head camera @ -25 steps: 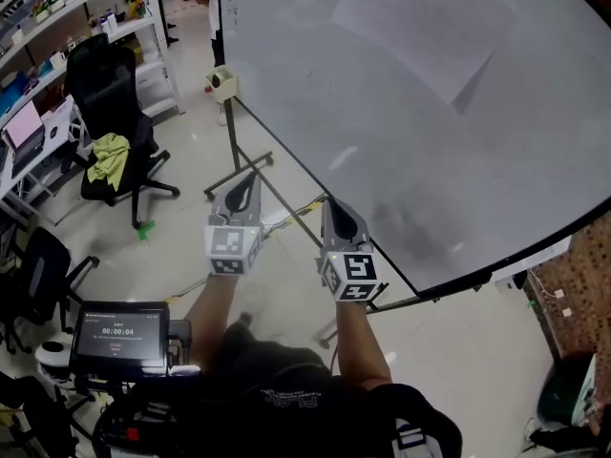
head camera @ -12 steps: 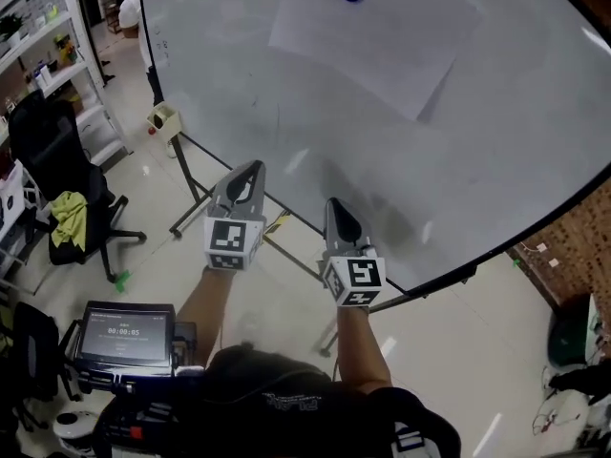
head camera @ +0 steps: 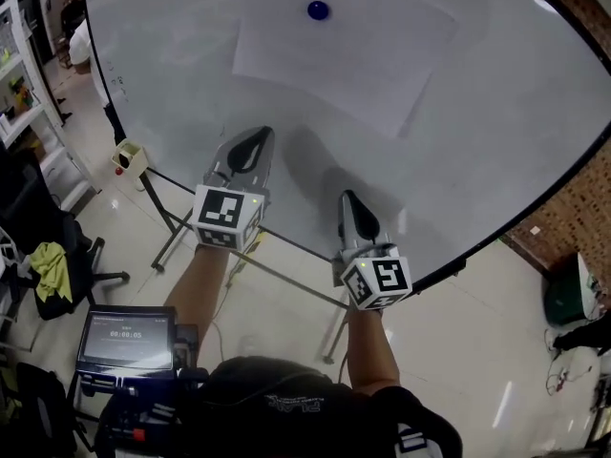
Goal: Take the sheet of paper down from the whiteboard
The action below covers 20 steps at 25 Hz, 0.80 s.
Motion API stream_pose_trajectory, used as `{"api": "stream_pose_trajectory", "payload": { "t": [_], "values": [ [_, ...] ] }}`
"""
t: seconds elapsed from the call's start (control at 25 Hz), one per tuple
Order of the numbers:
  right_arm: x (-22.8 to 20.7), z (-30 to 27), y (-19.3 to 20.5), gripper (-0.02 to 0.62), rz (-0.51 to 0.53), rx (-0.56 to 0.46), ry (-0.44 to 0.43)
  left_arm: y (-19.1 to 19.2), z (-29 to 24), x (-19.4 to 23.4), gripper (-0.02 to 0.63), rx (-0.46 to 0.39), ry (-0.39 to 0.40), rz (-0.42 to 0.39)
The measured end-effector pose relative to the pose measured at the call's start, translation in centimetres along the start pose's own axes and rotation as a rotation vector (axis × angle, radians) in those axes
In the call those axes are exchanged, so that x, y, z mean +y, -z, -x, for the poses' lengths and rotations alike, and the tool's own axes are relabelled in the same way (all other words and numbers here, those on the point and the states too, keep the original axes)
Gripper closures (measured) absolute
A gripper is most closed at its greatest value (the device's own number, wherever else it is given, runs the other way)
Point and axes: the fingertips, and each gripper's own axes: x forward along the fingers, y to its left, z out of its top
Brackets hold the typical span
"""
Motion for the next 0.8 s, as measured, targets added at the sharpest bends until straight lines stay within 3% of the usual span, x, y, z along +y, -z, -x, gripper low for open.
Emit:
{"api": "stream_pose_trajectory", "payload": {
  "t": [0.12, 0.28, 0.4, 0.56, 0.8],
  "values": [
    [-1.6, 0.1, -2.8, 0.581, -0.019, -0.048, 0.021, -3.2, -2.0, -0.2, 0.604, -0.053, 0.056, -0.016],
    [-4.0, 0.1, -5.9, 0.581, -0.273, -0.107, -0.008, -6.8, -4.0, 0.2, 0.571, -0.101, 0.112, -0.062],
    [-4.8, -0.3, -8.1, 0.58, -0.352, -0.142, -0.022, -8.4, -5.4, 1.3, 0.516, -0.099, 0.129, -0.09],
    [-5.3, 0.1, -10.8, 0.526, -0.379, -0.191, -0.05, -10.9, -6.7, 1.6, 0.486, -0.123, 0.128, -0.118],
    [-4.6, -1.4, -12.8, 0.451, -0.264, -0.163, -0.061, -14.3, -8.4, 1.0, 0.414, -0.157, 0.13, -0.166]
  ]
}}
